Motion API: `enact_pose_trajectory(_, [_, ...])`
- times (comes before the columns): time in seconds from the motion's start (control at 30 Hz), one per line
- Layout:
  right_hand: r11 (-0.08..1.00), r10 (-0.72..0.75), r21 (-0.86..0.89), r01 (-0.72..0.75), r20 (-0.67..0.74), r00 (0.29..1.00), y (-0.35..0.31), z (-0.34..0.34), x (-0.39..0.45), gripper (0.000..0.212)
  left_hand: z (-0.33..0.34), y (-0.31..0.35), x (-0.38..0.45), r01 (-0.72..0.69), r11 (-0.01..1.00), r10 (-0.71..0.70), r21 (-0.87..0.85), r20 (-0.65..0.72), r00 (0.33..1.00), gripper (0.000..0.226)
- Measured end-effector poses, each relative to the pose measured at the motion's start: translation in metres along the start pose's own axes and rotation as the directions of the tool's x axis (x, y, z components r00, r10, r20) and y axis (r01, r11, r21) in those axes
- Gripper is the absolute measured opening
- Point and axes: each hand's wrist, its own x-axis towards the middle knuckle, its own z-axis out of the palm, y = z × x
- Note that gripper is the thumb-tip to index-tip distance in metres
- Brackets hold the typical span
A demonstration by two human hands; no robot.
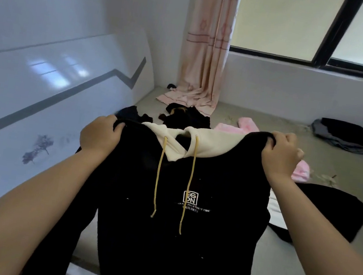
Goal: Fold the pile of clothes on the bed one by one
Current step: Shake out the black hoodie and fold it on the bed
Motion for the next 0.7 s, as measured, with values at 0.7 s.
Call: enact_pose_trajectory(0.7, [0.884, 0.377, -0.467, 0.008, 0.724, 0.578, 0.074, 0.303, 0.101, 0.029, 0.328, -0.05, 0.153, -0.01, 0.998, -0.043, 0.066, 0.751, 0.659, 0.027])
